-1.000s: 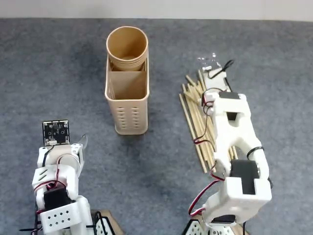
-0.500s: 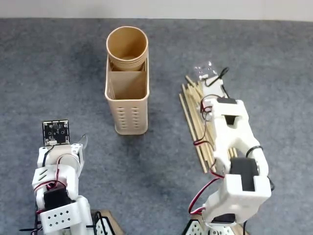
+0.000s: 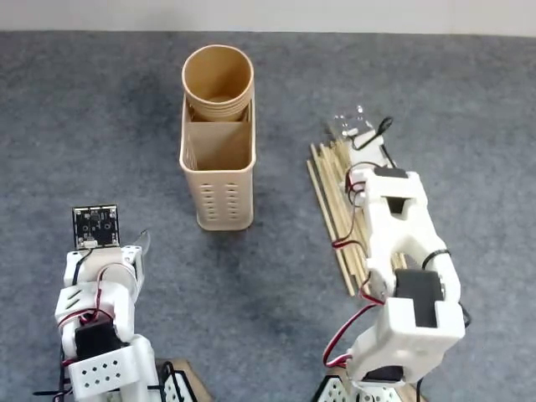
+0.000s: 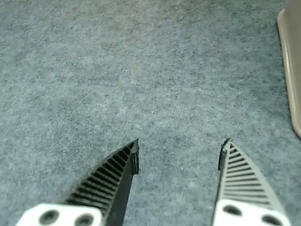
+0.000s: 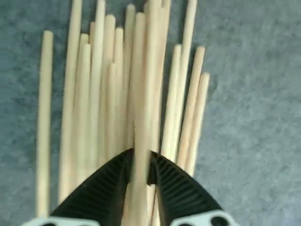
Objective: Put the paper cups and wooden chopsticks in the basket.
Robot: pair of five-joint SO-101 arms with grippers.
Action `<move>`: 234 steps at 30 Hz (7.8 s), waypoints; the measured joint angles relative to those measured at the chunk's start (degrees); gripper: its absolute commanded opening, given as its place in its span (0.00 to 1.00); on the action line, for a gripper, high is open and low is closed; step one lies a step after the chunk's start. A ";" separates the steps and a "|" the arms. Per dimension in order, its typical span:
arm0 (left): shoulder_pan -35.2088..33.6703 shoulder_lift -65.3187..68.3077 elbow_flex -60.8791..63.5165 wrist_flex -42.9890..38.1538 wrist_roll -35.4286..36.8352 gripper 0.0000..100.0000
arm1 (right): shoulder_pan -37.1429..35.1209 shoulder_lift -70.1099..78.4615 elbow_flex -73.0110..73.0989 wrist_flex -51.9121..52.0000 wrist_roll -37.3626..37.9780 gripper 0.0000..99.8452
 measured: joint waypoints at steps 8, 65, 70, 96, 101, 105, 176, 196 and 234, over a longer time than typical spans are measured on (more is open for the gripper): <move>0.00 0.00 0.00 0.00 0.00 0.28 | 0.00 -8.09 0.00 0.00 0.00 0.00; 0.00 0.00 0.00 0.00 0.00 0.28 | -26.55 -50.02 16.53 -58.37 -26.90 0.00; 0.00 0.00 0.00 0.00 0.00 0.28 | -29.10 -42.29 13.71 -62.51 -26.90 0.00; 0.00 0.00 0.00 0.00 0.00 0.28 | -33.41 -39.21 26.90 -68.22 -26.90 0.23; 0.00 0.00 0.00 0.00 0.00 0.28 | -23.30 -48.00 26.46 -58.90 -26.90 0.03; 0.00 0.00 0.00 0.00 0.00 0.28 | -10.11 -55.65 28.57 -44.04 -26.90 0.03; 0.18 0.00 0.00 1.14 0.00 0.28 | -22.51 -41.85 -11.08 -21.71 -36.04 0.00; 0.18 0.00 0.00 1.14 0.00 0.28 | -29.54 -42.11 16.88 -38.42 -36.13 0.20; 0.18 0.00 0.00 1.14 0.00 0.28 | 3.25 4.57 -1.14 5.80 -0.26 0.01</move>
